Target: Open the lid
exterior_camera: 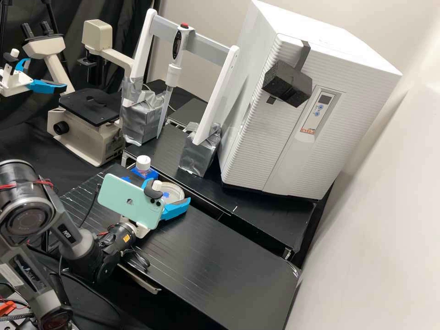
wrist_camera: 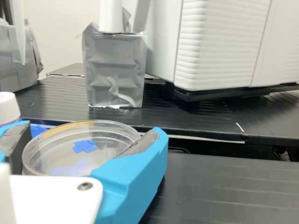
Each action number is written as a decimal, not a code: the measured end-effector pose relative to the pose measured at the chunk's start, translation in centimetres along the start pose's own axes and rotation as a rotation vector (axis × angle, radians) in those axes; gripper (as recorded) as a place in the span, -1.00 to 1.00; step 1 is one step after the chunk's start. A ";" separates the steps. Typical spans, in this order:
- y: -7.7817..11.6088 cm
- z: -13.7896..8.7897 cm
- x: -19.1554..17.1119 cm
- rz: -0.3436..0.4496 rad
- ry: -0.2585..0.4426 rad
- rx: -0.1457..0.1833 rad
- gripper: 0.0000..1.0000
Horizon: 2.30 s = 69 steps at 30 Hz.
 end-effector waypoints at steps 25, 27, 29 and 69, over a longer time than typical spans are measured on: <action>0.5 0.0 -0.7 -0.022 0.018 0.015 -1.00; 0.5 0.1 -0.7 -0.020 0.014 0.016 -1.00; 0.5 0.1 -0.7 -0.016 0.010 0.016 -1.00; 0.7 -0.1 -0.7 0.001 0.019 0.017 -1.00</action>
